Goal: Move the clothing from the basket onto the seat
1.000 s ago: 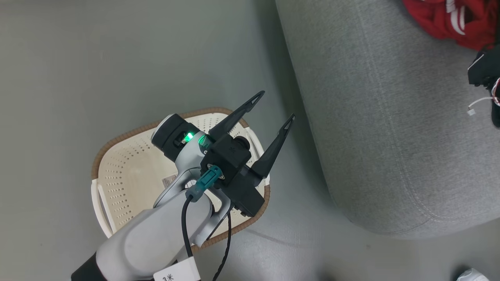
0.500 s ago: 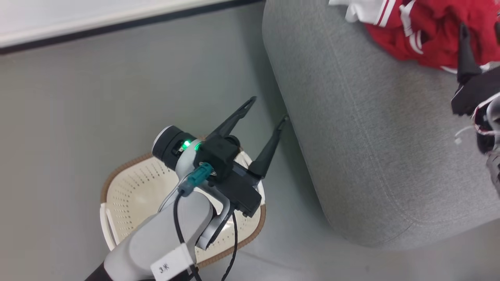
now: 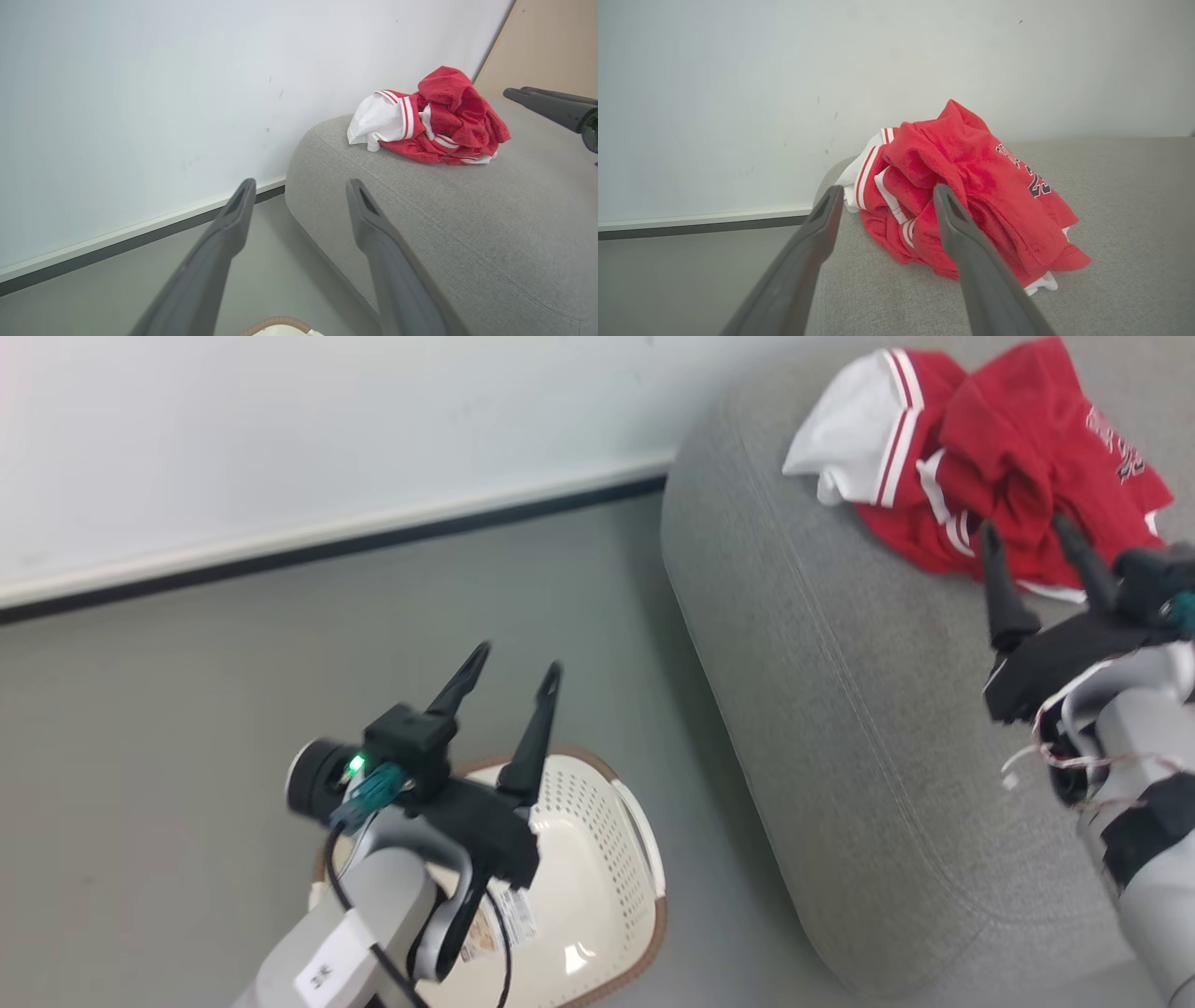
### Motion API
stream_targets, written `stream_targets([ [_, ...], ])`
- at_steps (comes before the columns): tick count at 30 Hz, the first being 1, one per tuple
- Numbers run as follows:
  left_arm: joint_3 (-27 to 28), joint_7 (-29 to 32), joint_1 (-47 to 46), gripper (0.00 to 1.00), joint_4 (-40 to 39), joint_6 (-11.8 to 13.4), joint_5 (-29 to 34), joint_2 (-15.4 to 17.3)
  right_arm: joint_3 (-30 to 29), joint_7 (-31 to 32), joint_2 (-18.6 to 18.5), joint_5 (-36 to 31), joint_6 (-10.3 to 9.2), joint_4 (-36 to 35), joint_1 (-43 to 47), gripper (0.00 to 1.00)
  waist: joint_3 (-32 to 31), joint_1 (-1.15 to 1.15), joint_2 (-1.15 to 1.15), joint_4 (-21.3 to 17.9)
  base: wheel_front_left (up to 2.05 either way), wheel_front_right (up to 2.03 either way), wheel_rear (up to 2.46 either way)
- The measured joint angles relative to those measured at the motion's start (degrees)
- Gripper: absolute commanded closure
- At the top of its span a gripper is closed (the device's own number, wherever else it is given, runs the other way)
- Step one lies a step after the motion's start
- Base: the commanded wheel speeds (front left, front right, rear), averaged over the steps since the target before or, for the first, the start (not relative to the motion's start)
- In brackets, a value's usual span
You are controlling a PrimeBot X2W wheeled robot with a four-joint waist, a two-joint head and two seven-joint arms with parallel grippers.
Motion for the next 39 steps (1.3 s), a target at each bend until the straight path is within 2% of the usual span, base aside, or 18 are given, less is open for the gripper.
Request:
stream_targets([
  [9,6.2,-0.1,9.5,0.0,0.8,0.5,-1.9,2.3,0.0,0.0,3.3,0.0,0.01,-6.3,8.8,0.0,-6.4,0.0,0.0,3.7,0.0,0.0,0.0],
  [18,16.5,-0.1,20.0,0.0,-1.6,0.5,-2.0,4.0,0.7,0.0,7.0,0.1,-0.35,-14.2,18.7,0.0,-11.2,0.0,0.0,7.6,0.0,0.0,0.0],
  [23,21.5,-0.1,25.5,0.0,-4.0,0.5,0.4,4.3,0.6,0.0,7.3,0.0,-1.68,-18.5,23.3,0.0,-13.4,0.0,0.0,9.1,0.0,0.0,0.0],
  [25,23.9,-0.1,28.5,0.0,-6.1,0.5,1.5,4.2,0.2,0.0,7.8,0.0,-2.85,-21.1,26.2,0.0,-14.5,0.0,0.0,9.7,0.0,0.0,0.0],
  [39,31.5,-0.1,38.5,0.0,-14.2,0.5,7.1,0.8,-2.2,0.0,8.6,-0.6,-7.78,-33.1,40.6,0.0,-16.9,0.01,0.01,11.0,0.0,0.0,0.0],
])
